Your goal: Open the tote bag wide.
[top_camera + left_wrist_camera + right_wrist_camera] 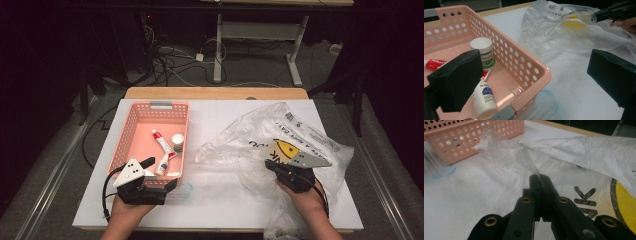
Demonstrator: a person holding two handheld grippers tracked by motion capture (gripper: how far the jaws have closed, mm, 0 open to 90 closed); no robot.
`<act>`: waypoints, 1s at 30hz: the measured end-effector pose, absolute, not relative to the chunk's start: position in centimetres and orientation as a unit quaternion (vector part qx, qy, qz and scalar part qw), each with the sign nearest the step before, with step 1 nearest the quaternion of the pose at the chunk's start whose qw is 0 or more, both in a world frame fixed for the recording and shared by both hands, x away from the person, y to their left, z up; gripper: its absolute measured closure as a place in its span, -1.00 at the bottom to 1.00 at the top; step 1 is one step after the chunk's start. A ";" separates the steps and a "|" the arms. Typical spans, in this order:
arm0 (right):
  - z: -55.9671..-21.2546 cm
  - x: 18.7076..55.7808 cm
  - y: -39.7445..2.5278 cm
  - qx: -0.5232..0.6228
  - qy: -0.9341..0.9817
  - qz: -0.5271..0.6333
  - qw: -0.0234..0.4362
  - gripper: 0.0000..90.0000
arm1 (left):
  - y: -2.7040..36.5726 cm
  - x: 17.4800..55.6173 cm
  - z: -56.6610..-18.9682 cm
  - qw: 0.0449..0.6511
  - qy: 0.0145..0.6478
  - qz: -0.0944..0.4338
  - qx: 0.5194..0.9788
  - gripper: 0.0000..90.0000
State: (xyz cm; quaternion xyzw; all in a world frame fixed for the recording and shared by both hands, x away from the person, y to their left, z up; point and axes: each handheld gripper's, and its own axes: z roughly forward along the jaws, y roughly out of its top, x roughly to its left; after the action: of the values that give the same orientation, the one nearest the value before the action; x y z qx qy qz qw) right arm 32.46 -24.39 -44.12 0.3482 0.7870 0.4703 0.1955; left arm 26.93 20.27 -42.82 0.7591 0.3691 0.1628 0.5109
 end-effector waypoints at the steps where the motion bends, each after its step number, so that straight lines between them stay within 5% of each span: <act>1: -43.9 32.5 -24.4 0.350 0.783 0.475 0.199 1.00 | 20.3 26.9 -42.8 0.513 0.371 0.162 0.757 -1.00; 30: -41.1 35.1 -22.7 0.350 0.734 0.536 0.227 1.00 | 22.3 27.5 -43.1 0.513 0.405 0.171 0.737 -1.00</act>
State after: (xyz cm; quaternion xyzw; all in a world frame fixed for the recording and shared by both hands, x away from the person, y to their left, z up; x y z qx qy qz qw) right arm 35.09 -22.72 -41.11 0.3500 0.7339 0.5363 0.2265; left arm 27.45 22.26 -43.07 0.7372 0.4051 0.1713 0.5129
